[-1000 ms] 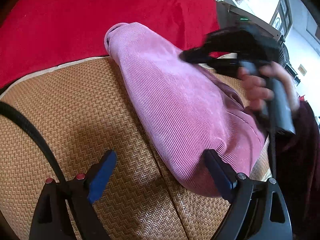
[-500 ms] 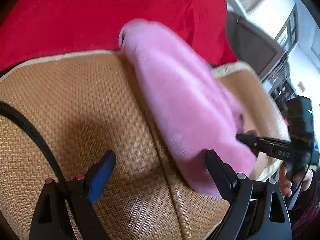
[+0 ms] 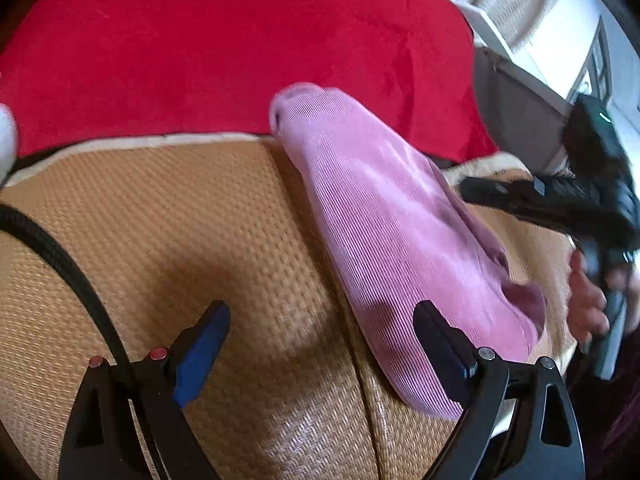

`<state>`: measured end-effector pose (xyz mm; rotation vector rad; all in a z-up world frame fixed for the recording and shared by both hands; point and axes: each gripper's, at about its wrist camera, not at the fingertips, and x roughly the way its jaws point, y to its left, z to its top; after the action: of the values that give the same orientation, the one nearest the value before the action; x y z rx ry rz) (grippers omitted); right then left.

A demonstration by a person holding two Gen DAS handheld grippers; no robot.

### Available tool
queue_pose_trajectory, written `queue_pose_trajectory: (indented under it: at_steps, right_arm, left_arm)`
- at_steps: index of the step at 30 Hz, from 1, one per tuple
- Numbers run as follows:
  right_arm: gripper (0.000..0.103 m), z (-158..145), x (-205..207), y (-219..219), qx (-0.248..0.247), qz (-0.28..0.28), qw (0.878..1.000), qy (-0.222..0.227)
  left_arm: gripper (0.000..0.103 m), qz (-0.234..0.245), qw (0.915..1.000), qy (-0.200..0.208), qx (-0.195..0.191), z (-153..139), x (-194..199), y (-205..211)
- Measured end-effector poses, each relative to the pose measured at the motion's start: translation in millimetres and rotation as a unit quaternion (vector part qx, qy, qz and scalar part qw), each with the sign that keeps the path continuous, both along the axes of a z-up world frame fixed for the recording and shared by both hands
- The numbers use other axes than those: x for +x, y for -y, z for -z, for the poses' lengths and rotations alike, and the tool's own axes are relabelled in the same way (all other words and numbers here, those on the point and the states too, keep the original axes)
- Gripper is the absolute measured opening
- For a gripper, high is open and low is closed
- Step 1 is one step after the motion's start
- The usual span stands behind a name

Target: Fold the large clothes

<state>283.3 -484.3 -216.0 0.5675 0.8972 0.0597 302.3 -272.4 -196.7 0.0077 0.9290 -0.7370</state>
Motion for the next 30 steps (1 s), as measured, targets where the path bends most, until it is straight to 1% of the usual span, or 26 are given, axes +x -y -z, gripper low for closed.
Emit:
queue_pose_trajectory:
  at_steps: [2, 4, 5, 7, 8, 10, 11, 14, 17, 19, 21, 24, 27, 30]
  right_arm:
    - [0.01, 0.5, 28.2, 2.0, 0.012, -0.004, 1.0, 0.004]
    - [0.01, 3.1, 53.8, 4.0, 0.031, -0.009, 0.999, 0.008]
    - [0.01, 8.2, 69.3, 3.9, 0.041, -0.01, 0.999, 0.004]
    - [0.01, 25.2, 94.9, 4.4, 0.05, -0.005, 0.999, -0.013]
    - [0.011, 39.3, 108.8, 5.2, 0.054, -0.004, 0.998, -0.034]
    - [0.015, 70.4, 126.1, 6.5, 0.046, 0.0, 0.996, -0.076]
    - [0.015, 76.2, 129.3, 6.8, 0.053, 0.003, 0.996, -0.076]
    - [0.015, 71.3, 118.5, 20.7, 0.089, 0.029, 0.994, -0.058]
    - [0.015, 52.1, 89.7, 29.0, 0.089, 0.037, 0.994, -0.043]
    - [0.017, 35.6, 70.4, 22.2, 0.07, 0.032, 0.996, -0.034]
    - [0.017, 19.8, 41.3, 15.2, 0.035, 0.023, 0.999, -0.029]
    - [0.017, 6.7, -3.0, 2.0, -0.003, 0.012, 1.0, -0.025]
    - [0.017, 8.4, -38.3, -8.9, -0.029, 0.017, 0.999, -0.027]
    - [0.016, 35.0, -49.1, -15.1, -0.062, 0.018, 0.997, -0.051]
  left_arm:
    - [0.093, 0.002, 0.9998, 0.007, 0.02, 3.4, 1.8, 4.5]
    - [0.094, 0.016, 0.9981, 0.013, 0.057, 15.0, 1.3, 16.4]
    - [0.094, 0.019, 0.9977, 0.016, 0.064, 17.7, 1.5, 20.8]
    - [0.094, 0.022, 0.997, 0.025, 0.07, 21.3, 1.2, 24.5]
    - [0.094, 0.022, 0.9968, 0.029, 0.072, 21.2, 1.1, 25.1]
    - [0.094, 0.02, 0.9961, 0.038, 0.077, 21.1, 3.2, 26.8]
    - [0.094, 0.021, 0.9962, 0.037, 0.076, 22.3, 5.6, 29.9]
    - [0.094, 0.022, 0.9962, 0.037, 0.077, 23.5, 7.6, 31.1]
    - [0.094, 0.019, 0.9953, 0.046, 0.083, 23.1, 0.8, 31.9]
    - [0.094, 0.016, 0.9949, 0.05, 0.086, 22.8, -0.7, 32.0]
    - [0.094, 0.015, 0.9945, 0.053, 0.089, 21.3, -1.3, 33.3]
    - [0.094, 0.012, 0.9935, 0.061, 0.095, 21.3, -3.5, 30.8]
    - [0.094, 0.01, 0.9924, 0.071, 0.1, 19.3, -8.1, 32.4]
    - [0.094, 0.01, 0.992, 0.076, 0.101, 15.1, -15.5, 34.4]
